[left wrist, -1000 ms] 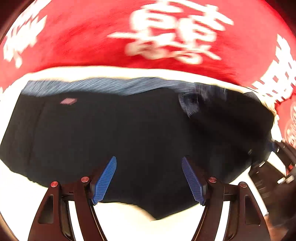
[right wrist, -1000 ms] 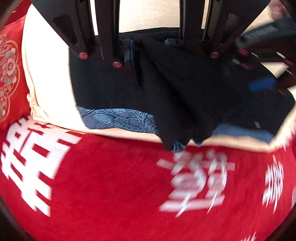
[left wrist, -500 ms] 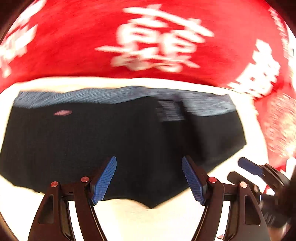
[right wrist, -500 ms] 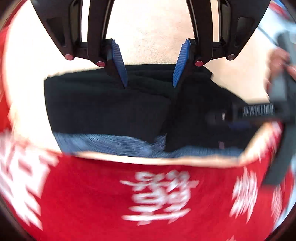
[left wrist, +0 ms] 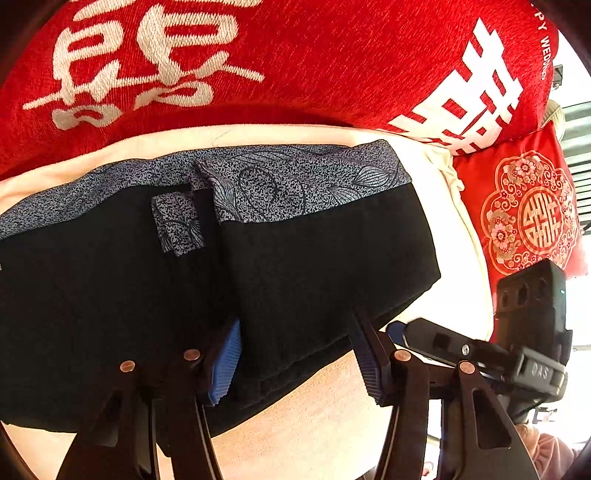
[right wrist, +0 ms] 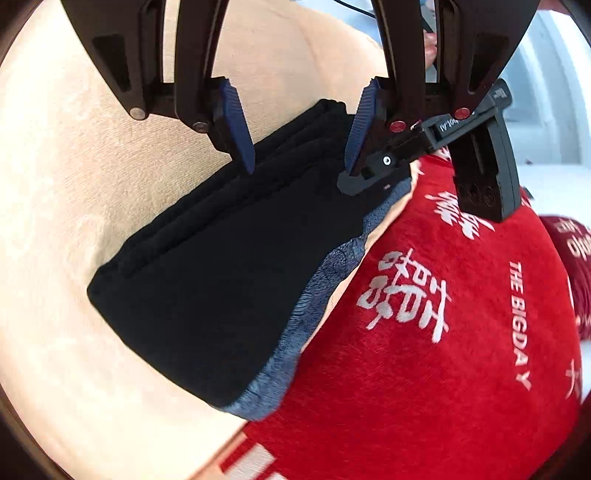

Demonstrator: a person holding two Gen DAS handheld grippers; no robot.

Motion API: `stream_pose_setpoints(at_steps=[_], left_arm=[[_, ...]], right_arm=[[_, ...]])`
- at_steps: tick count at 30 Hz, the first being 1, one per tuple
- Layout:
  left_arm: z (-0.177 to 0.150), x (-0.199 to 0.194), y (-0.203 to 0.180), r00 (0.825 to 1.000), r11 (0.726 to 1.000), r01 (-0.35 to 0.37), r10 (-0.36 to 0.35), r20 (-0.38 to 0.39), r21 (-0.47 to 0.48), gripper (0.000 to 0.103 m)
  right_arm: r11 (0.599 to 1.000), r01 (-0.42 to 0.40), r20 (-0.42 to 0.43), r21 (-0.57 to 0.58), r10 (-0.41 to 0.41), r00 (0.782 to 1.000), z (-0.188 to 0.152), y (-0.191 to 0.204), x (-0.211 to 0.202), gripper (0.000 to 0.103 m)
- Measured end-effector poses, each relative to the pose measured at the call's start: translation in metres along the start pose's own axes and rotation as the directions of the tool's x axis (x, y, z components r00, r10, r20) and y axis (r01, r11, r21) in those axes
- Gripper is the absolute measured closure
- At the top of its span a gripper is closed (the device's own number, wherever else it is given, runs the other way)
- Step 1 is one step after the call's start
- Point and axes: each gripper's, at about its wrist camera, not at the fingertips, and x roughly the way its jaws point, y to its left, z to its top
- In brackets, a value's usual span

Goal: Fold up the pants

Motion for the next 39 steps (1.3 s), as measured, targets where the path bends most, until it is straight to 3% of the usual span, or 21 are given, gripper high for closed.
stream_pose_setpoints(at_steps=[4,5,6,8,10,15,18,23,25,26,32,34,36,39], left_arm=[[0.0,0.002,0.006,1.0,1.0,0.009,-0.009,-0.009,-0.024,0.046],[-0.001,0.002,0.008,1.0,0.999,0.005,-0.005,-0.005,-0.032,0.051],[-0.001,0.002,0.008,1.0,0.999,-0.002,0.002,-0.001,-0.033,0.056],[-0.003,0.0,0.009,1.0,0.999,0.023,-0.022,0.003,-0.049,0.064],[-0.006,-0.004,0.005,0.999,0.998,0.04,-0.039,0.019,-0.058,0.064],[-0.022,-0.023,-0.018,0.997,1.0,0.003,-0.004,0.072,0.017,0.064],[-0.034,-0.023,-0.019,0.995,0.997,-0.061,0.057,0.082,0.05,0.064],[-0.046,0.003,0.013,0.98,0.981,-0.192,0.191,0.053,0.003,0.063],[-0.048,-0.001,0.021,0.979,0.981,-0.189,0.191,0.068,-0.038,0.051],[-0.049,-0.003,0.023,0.976,0.978,-0.202,0.205,0.068,-0.058,0.042],[-0.055,-0.032,0.01,0.955,0.962,-0.261,0.27,0.12,-0.083,0.041],[-0.056,-0.039,0.003,0.954,0.964,-0.253,0.263,0.142,-0.085,0.041],[-0.059,-0.041,0.0,0.956,0.964,-0.246,0.258,0.143,-0.098,0.04],[-0.067,-0.041,-0.001,0.951,0.956,-0.265,0.28,0.13,-0.122,0.04]], right_arm=[[0.992,-0.07,0.001,0.104,0.07,0.998,0.008,-0.016,0.01,0.048],[0.989,-0.08,0.001,0.126,0.081,0.997,0.01,-0.019,0.012,0.053],[0.984,-0.1,0.002,0.148,0.1,0.995,0.011,-0.023,0.014,0.075],[0.979,-0.105,-0.005,0.175,0.108,0.994,0.012,-0.026,0.016,0.098],[0.98,-0.125,0.002,0.153,0.127,0.992,0.013,-0.02,0.014,0.098],[0.993,-0.112,-0.012,0.044,0.113,0.994,0.011,0.004,-0.001,0.098],[0.994,-0.095,-0.03,0.044,0.097,0.995,0.007,0.002,0.0,0.098],[0.999,-0.015,-0.082,0.049,0.019,0.996,0.001,-0.015,0.027,0.099],[0.999,0.018,-0.093,0.032,-0.015,0.996,0.001,-0.017,0.034,0.099],[1.0,0.028,-0.096,0.013,-0.027,0.995,0.001,-0.014,0.032,0.099],[0.967,0.149,-0.168,-0.208,-0.186,0.968,-0.014,0.021,0.022,0.092],[0.951,0.17,-0.155,-0.259,-0.214,0.964,-0.019,0.028,0.012,0.081],[0.941,0.189,-0.139,-0.282,-0.235,0.962,-0.02,0.033,0.003,0.053],[0.926,0.207,-0.128,-0.315,-0.258,0.958,-0.021,0.04,-0.004,0.049]])
